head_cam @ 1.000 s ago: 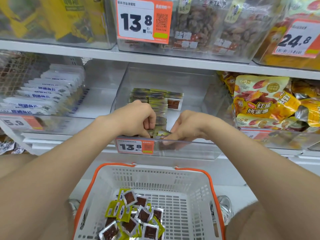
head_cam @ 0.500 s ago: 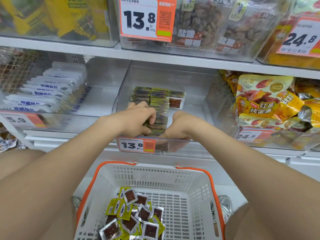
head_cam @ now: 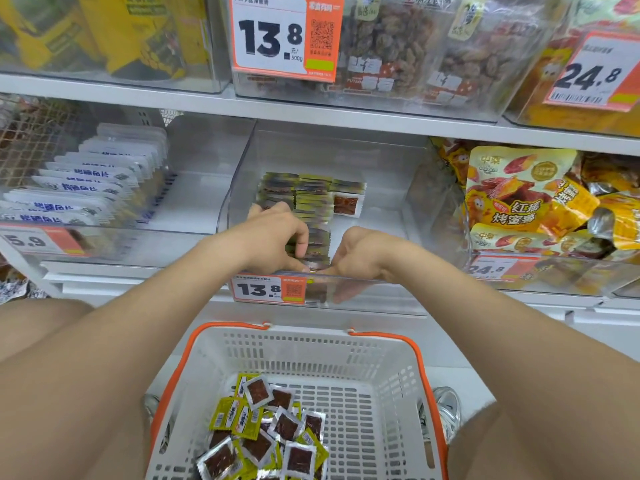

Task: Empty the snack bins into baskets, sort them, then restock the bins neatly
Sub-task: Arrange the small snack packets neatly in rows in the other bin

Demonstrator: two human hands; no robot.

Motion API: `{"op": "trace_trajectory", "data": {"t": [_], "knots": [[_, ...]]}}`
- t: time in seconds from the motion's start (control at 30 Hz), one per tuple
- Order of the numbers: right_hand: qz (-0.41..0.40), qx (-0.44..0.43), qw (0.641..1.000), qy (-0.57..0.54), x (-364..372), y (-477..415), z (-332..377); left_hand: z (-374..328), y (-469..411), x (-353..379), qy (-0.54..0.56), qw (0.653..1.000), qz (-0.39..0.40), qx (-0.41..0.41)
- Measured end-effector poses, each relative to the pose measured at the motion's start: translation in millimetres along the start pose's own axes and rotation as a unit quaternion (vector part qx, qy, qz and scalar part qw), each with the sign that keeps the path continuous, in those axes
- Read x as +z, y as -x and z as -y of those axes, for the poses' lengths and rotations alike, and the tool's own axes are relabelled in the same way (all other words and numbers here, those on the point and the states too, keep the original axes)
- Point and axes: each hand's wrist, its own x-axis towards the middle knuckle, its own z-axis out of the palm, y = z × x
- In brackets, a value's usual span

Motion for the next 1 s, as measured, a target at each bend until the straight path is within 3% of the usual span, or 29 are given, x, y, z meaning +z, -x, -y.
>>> {"op": "trace_trajectory", "data": {"t": [0.13,0.27,0.4,0.63,0.9,1.0], "knots": [[0.011,-0.05,0.999,-0.009,-16,19,0,1,3,-4,0.029,0.999,-0.017,0.016],[0.023,-0.049,0.992,-0.114,-6,17,-3,-4,2,-4,0.021,0.999,-0.031,0.015],[0.028,-0.068,0.987,-0.146,-6,19,-6,-7,0,-2,0.014,1.0,-0.018,0.015],[0.011,-0.161,0.987,-0.018,-24,22,-6,-1,0,-8,0.023,0.999,-0.013,0.035],[-0.029,-0.108,0.976,0.184,-45,22,-40,-1,0,-11,-0.011,0.997,0.013,0.072],[0.013,-0.096,0.986,0.133,-38,16,-38,-11,-2,-13,0.054,0.99,-0.007,0.127]]}}
